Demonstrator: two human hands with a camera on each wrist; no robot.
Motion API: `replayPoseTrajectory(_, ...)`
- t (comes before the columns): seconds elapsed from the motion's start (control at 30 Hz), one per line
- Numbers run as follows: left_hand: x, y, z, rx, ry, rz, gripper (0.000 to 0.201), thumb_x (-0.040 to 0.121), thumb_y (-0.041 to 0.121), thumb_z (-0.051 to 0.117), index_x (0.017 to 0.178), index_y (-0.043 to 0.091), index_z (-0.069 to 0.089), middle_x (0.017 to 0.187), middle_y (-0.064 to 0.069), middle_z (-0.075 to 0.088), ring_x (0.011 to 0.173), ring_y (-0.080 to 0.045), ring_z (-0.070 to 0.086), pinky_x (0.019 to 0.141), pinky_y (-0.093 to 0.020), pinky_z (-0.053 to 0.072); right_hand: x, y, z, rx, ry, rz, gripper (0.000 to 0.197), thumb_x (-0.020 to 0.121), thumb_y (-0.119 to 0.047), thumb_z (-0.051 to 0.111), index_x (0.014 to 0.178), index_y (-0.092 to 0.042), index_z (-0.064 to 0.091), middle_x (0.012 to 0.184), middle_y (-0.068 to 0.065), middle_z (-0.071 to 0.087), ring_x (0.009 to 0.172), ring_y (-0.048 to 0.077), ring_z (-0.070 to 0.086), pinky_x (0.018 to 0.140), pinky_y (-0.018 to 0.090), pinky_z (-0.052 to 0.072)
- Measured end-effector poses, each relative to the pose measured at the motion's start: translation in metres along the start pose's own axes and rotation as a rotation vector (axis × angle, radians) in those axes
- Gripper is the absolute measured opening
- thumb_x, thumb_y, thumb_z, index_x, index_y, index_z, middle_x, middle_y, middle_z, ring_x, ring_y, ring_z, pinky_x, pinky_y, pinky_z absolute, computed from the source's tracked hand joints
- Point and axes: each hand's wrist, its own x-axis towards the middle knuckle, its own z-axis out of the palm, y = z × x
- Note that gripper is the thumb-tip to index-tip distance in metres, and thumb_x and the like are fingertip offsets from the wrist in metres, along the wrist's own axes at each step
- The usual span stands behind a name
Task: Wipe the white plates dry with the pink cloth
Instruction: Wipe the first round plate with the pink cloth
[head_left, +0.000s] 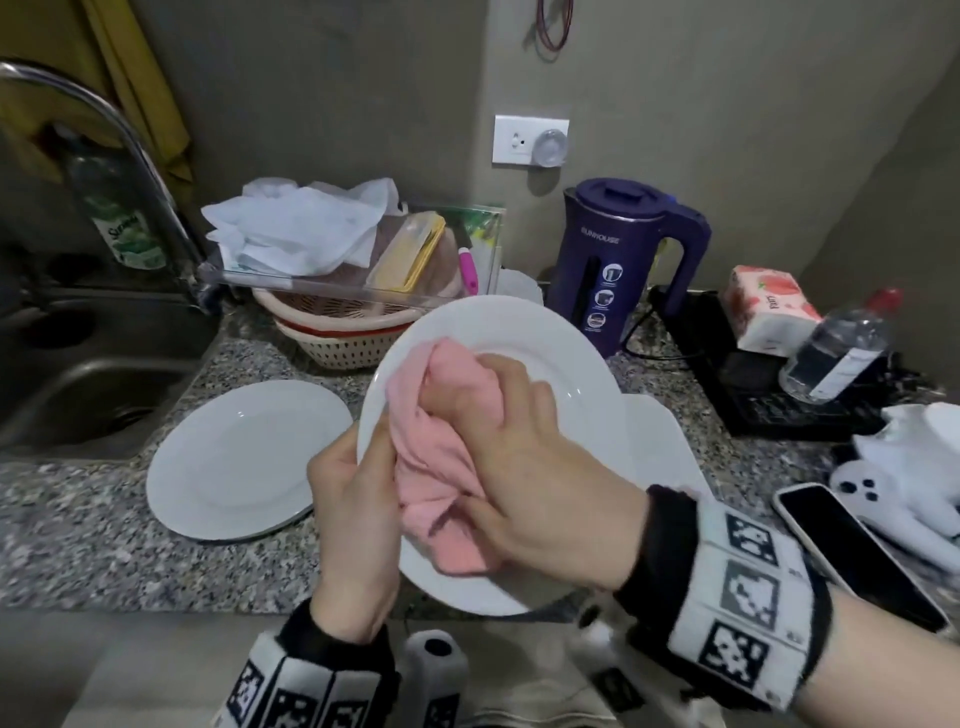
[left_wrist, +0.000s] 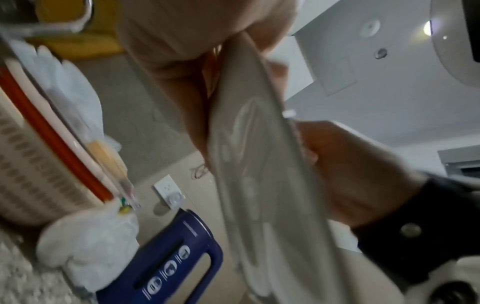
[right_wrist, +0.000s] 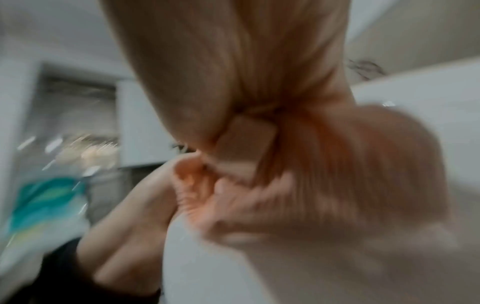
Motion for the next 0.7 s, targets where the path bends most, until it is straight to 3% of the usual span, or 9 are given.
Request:
replayPoseTrajectory(0.07, 0.002, 0.000, -0.004, -0.051, -0.003, -0.031, 0.024, 0.093, 0.024, 0.062, 0.075, 0.015, 0.074, 0.084, -0.005, 0.073, 0.080, -0.021, 0.066, 0.077, -0.039, 0.050, 0.015, 0.016, -0.008, -0.068, 0.109, 0.150, 0.066, 0.081, -0.020, 0.051, 0.137, -0.036, 0.019, 0.129, 0.003, 0.023, 0.099, 0.030, 0.037, 0.073, 0.042, 0.041)
replayPoseTrajectory(0.13, 0.003, 0.002, -0.005, -0.093, 0.000, -0.068, 0.022, 0.095, 0.023, 0.059, 0.087, 0.015, 0.077, 0.096, -0.007, 0.076, 0.094, -0.026, 0.070, 0.086, -0.044, 0.052, 0.022, 0.034, -0.019, -0.191, 0.166, 0.245, 0.065, 0.082, -0.017, 0.051, 0.140, -0.030, 0.023, 0.124, 0.006, 0.026, 0.095, 0.034, 0.042, 0.073, 0.041, 0.039)
replayPoseTrajectory(0.17, 0.003, 0.004, -0.003, -0.082, -0.010, -0.070, 0.022, 0.095, 0.023, 0.059, 0.086, 0.016, 0.078, 0.096, -0.007, 0.076, 0.094, -0.027, 0.070, 0.085, -0.043, 0.052, 0.020, 0.035, -0.019, -0.172, 0.140, 0.218, 0.066, 0.080, -0.017, 0.051, 0.139, -0.029, 0.023, 0.123, 0.007, 0.026, 0.096, 0.035, 0.043, 0.075, 0.043, 0.042)
replayPoseTrajectory(0.3, 0.010, 0.000, -0.001, -0.026, 0.025, -0.046, 0.032, 0.093, 0.021, 0.061, 0.064, 0.016, 0.073, 0.071, -0.005, 0.067, 0.074, -0.020, 0.058, 0.069, -0.035, 0.044, 0.004, -0.001, 0.008, 0.030, -0.036, -0.054, 0.064, 0.078, -0.020, 0.054, 0.132, -0.031, 0.022, 0.121, 0.003, 0.030, 0.096, 0.033, 0.046, 0.072, 0.047, 0.048)
replayPoseTrajectory(0.4, 0.016, 0.003, -0.004, -0.021, 0.014, 0.043, 0.028, 0.092, 0.023, 0.062, 0.066, 0.021, 0.074, 0.075, -0.005, 0.065, 0.074, -0.018, 0.056, 0.070, -0.035, 0.044, 0.026, 0.025, -0.009, -0.082, 0.185, 0.058, 0.059, 0.078, -0.015, 0.055, 0.125, -0.030, 0.021, 0.118, 0.007, 0.035, 0.088, 0.036, 0.051, 0.061, 0.038, 0.039)
replayPoseTrajectory(0.5, 0.023, 0.011, 0.002, -0.044, -0.004, 0.077, 0.029, 0.093, 0.021, 0.060, 0.070, 0.025, 0.078, 0.076, 0.005, 0.072, 0.070, -0.012, 0.062, 0.064, -0.028, 0.051, 0.032, 0.051, -0.029, -0.035, 0.396, 0.176, 0.050, 0.077, -0.015, 0.055, 0.123, -0.025, 0.037, 0.109, 0.006, 0.040, 0.081, 0.036, 0.054, 0.058, 0.035, 0.039)
replayPoseTrajectory(0.57, 0.027, 0.014, 0.010, -0.048, -0.038, 0.089, 0.032, 0.093, 0.018, 0.059, 0.068, 0.022, 0.077, 0.072, 0.007, 0.071, 0.065, -0.008, 0.061, 0.059, -0.025, 0.051, 0.025, 0.035, -0.020, 0.135, 0.381, 0.065, 0.047, 0.077, -0.021, 0.056, 0.123, -0.025, 0.048, 0.106, 0.003, 0.042, 0.086, 0.029, 0.054, 0.063, 0.036, 0.046)
replayPoseTrajectory(0.63, 0.031, 0.013, 0.012, 0.024, -0.034, 0.138, 0.039, 0.093, 0.015, 0.060, 0.055, 0.023, 0.069, 0.059, 0.010, 0.059, 0.059, -0.007, 0.049, 0.055, -0.025, 0.042, 0.016, 0.012, -0.007, 0.292, 0.370, -0.082, 0.047, 0.078, -0.025, 0.058, 0.124, -0.025, 0.053, 0.107, 0.004, 0.041, 0.094, 0.023, 0.050, 0.073, 0.035, 0.049)
replayPoseTrajectory(0.7, 0.033, 0.014, 0.011, 0.012, -0.035, 0.153, 0.032, 0.089, 0.023, 0.063, 0.057, 0.023, 0.070, 0.062, 0.007, 0.060, 0.064, -0.012, 0.049, 0.062, -0.029, 0.041, 0.018, 0.014, -0.014, 0.274, 0.414, -0.077, 0.046, 0.080, -0.025, 0.057, 0.125, -0.030, 0.051, 0.110, 0.002, 0.034, 0.092, 0.021, 0.048, 0.070, 0.031, 0.050)
